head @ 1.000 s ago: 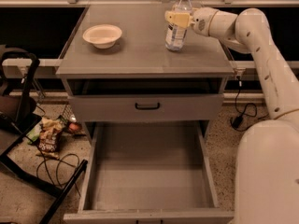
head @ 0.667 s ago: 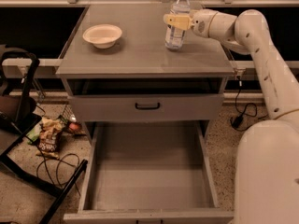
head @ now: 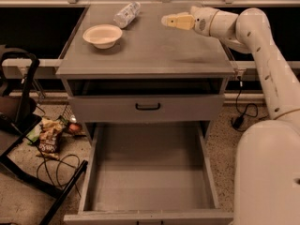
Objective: Pick blue plastic bottle from middle drawer and place on counter
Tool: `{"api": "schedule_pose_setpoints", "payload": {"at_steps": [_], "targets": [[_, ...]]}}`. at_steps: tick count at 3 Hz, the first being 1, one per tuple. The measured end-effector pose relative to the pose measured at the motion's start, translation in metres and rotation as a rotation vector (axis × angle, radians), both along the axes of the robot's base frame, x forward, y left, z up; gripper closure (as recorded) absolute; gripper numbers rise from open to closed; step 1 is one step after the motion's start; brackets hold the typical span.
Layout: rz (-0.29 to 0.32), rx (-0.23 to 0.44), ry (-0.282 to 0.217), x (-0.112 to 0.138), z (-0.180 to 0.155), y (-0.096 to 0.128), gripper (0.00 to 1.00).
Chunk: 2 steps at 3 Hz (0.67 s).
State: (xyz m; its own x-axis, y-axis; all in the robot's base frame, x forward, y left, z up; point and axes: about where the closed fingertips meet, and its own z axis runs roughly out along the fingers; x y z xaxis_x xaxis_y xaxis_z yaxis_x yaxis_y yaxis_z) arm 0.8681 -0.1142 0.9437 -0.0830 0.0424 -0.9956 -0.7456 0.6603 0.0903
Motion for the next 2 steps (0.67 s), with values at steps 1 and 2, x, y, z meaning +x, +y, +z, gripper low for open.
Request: {"api": "schedule_pose_setpoints", "payload": {"at_steps": [1, 2], "targets": [[-0.040, -0.029, -0.039, -0.010, 0.041, -0.029, 0.00], [-0.098, -0.121, -0.075, -0.037, 0.084, -0.068, 0.00]]}}
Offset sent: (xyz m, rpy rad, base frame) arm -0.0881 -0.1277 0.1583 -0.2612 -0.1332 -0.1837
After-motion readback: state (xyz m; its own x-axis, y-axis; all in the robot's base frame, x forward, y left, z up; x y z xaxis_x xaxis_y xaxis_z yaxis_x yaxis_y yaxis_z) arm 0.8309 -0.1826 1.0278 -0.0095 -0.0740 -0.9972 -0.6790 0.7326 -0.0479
